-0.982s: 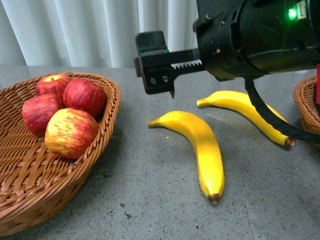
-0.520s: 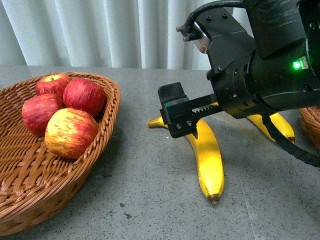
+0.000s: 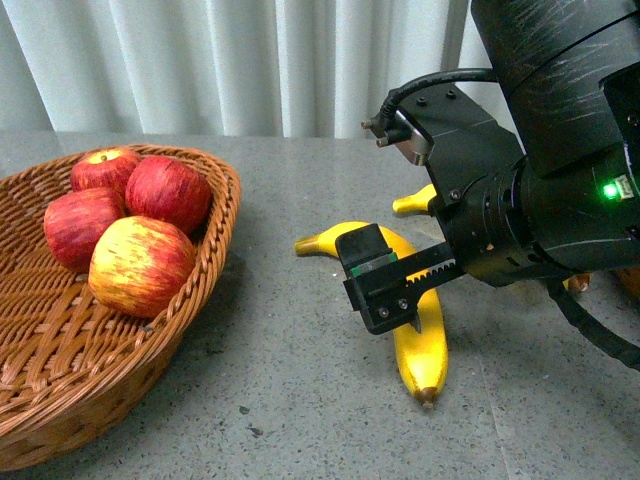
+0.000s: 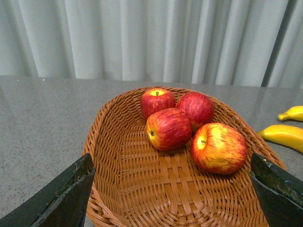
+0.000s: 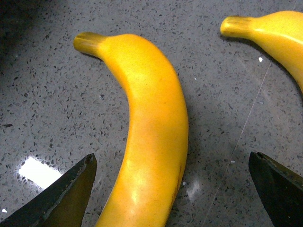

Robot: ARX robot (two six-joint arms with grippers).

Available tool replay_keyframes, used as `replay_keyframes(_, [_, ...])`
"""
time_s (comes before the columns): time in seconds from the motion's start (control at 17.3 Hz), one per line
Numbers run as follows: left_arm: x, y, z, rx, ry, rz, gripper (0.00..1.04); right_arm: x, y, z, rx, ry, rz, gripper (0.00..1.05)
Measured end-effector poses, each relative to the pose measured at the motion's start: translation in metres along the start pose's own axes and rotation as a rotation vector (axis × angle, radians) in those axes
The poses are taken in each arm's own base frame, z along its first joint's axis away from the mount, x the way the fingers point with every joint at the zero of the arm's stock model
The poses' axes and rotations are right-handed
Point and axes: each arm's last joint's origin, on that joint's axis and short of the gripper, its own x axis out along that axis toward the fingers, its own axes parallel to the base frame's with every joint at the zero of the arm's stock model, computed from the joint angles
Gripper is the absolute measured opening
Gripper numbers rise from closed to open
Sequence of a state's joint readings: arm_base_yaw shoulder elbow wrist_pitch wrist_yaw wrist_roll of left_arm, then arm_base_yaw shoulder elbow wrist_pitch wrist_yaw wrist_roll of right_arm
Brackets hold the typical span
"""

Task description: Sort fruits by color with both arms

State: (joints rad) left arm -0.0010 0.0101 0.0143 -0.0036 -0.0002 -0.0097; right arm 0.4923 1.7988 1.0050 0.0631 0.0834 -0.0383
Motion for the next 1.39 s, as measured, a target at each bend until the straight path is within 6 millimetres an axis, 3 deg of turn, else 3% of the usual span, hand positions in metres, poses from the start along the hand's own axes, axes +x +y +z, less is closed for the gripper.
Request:
replay_keyframes(0.46, [0.0, 0.0, 0.0, 0.0, 0.0, 0.0, 0.98, 0.009, 0.014, -0.018, -0.049, 0.078, 0.048, 0.98])
replay_keyframes(0.58, [0.0, 0.0, 0.0, 0.0, 0.0, 0.0, 0.98, 0.009, 0.014, -0.019, -0.056, 0.077, 0.049, 0.83])
replay_keyframes(0.81, [0.0, 0.0, 0.0, 0.0, 0.0, 0.0, 0.98, 0.002, 0.007, -0.012, -0.046, 0.054, 0.038, 0.43])
replay_keyframes(0.92, [0.0, 0.0, 0.0, 0.0, 0.0, 0.0, 0.98, -0.007, -0.008, 0.0, 0.003, 0.011, 0.018, 0.32])
replay_keyframes(1.1, [0.0, 0.0, 0.0, 0.0, 0.0, 0.0, 0.98, -0.032, -0.037, 0.028, 0.091, -0.099, -0.012, 0.32])
replay_keyframes(1.21, [0.0, 0.0, 0.0, 0.0, 0.0, 0.0, 0.98, -0.059, -0.065, 0.044, 0.163, -0.214, -0.028, 0.31])
replay_keyframes(1.39, [0.0, 0.0, 0.0, 0.0, 0.0, 0.0, 0.98, -0.096, -0.112, 0.038, 0.224, -0.331, -0.112, 0.31])
